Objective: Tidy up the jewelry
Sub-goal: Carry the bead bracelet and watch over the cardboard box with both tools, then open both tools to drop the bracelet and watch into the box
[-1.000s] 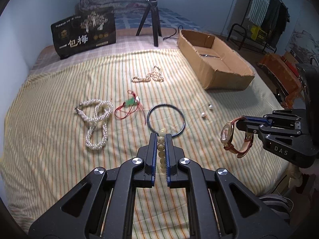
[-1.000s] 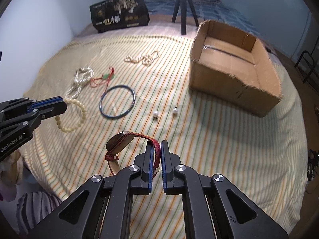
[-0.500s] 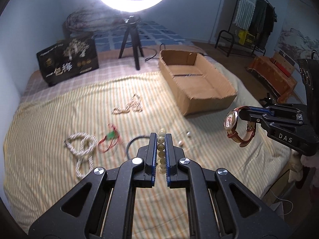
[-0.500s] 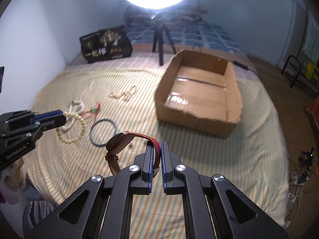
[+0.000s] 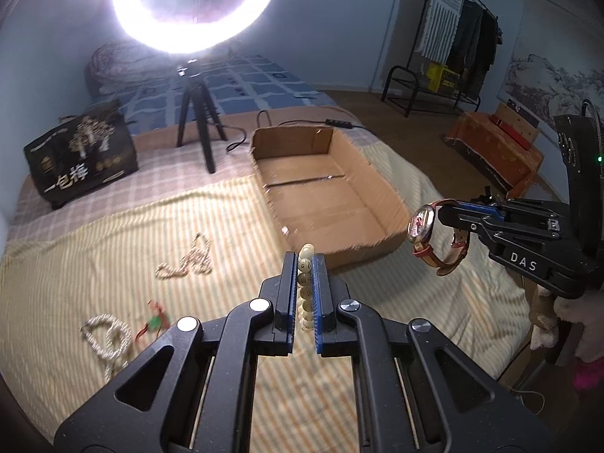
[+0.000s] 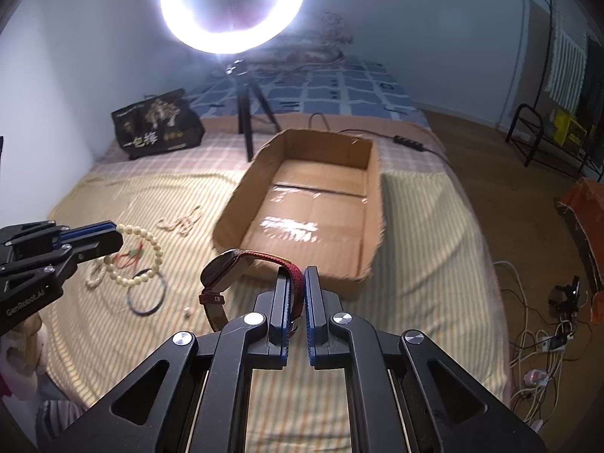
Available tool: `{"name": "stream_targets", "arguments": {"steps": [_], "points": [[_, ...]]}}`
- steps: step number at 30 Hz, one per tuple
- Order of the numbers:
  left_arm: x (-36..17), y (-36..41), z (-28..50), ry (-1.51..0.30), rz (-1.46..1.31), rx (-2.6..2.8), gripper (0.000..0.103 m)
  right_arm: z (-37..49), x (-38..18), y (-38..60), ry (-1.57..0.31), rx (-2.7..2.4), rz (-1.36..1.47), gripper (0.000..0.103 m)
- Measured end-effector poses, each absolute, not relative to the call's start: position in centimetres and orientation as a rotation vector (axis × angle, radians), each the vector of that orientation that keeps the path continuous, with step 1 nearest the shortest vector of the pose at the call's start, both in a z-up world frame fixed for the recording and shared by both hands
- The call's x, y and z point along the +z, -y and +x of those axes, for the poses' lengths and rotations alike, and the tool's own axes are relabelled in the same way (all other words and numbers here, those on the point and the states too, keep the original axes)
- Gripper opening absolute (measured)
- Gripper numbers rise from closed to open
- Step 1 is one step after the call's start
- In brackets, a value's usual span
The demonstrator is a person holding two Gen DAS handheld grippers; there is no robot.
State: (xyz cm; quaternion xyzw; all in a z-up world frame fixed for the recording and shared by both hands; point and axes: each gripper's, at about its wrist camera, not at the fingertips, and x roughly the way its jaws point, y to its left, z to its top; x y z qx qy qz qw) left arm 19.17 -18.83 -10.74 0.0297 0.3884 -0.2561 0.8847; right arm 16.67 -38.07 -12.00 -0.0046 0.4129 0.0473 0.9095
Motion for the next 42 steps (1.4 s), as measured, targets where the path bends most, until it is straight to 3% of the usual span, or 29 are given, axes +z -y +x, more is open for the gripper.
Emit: {"name": "stream_targets", "arguments": {"steps": [13, 31, 42], "points": [[-10.9, 24.7, 24.6, -0.795, 0.043, -0.581, 0.005, 22.3, -11.8, 42.1, -0.823, 0.027, -0.003, 0.006], [-17.6, 27.7, 28.2, -0.905, 0.047, -0.541, 0.005, 31.5, -17.3, 41.7, -0.91, 0.003, 0.007, 0.006], [-19.0, 28.2, 28.8, -0.929, 0.069, -0.536, 0.005, 33.9, -20.1, 41.1, -0.983, 0.006, 0.033, 0.007]]}}
